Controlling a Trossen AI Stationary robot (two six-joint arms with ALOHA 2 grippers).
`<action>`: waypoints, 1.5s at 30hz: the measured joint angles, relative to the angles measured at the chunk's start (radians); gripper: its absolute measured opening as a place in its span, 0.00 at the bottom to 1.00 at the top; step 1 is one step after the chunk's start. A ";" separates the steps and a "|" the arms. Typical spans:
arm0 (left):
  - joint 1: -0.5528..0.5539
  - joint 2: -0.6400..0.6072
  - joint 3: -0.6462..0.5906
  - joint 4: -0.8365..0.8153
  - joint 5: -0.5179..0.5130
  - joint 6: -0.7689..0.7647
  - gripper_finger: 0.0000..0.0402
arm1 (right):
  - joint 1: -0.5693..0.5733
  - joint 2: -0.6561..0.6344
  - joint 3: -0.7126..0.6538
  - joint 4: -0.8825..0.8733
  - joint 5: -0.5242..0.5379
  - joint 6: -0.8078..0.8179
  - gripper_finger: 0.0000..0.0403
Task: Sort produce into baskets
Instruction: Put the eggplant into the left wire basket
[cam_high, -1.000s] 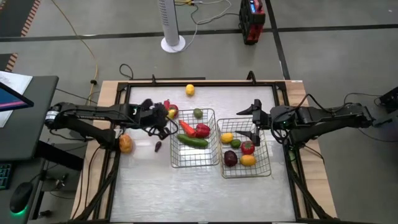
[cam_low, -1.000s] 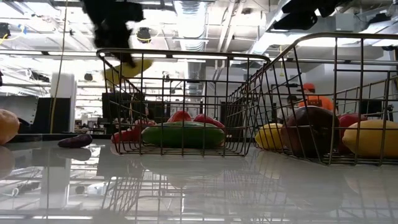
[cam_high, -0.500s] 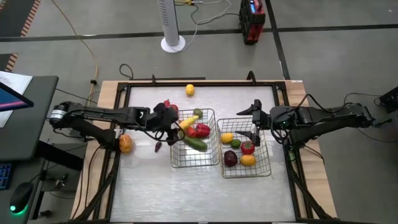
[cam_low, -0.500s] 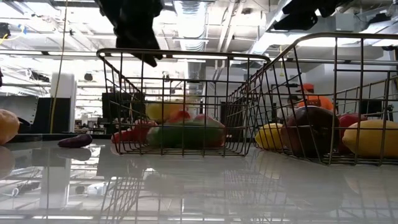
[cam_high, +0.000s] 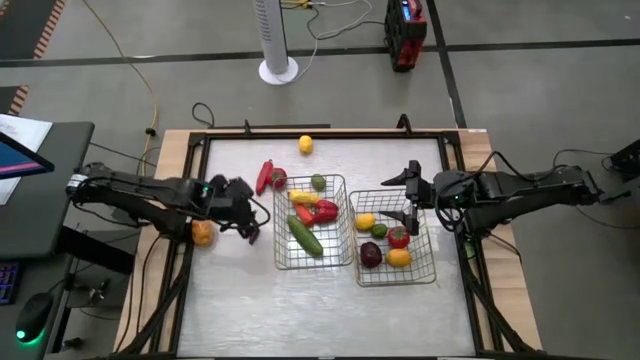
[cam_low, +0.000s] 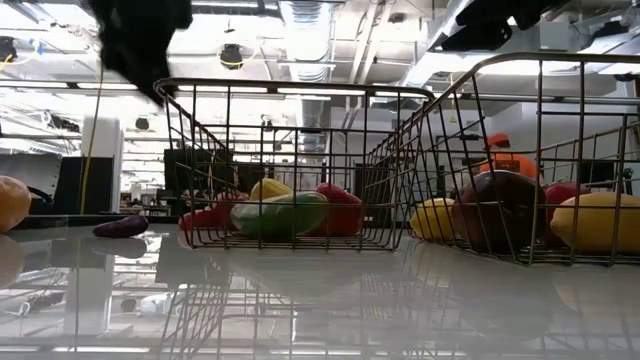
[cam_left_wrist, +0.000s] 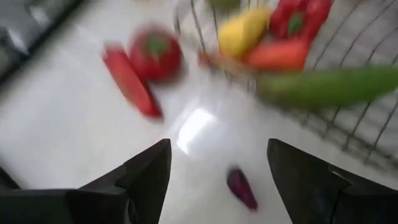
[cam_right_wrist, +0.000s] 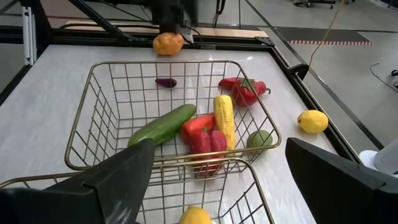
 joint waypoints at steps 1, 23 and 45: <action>-0.011 0.000 -0.033 0.010 0.026 -0.032 0.62 | 0.000 0.000 0.000 0.001 0.000 -0.001 0.96; -0.198 0.209 -0.313 0.350 -0.051 -0.298 0.62 | 0.000 0.000 0.000 0.002 0.002 0.003 0.96; -0.218 0.394 -0.314 0.399 -0.043 -0.311 0.41 | -0.001 0.000 0.000 0.001 0.001 0.003 0.96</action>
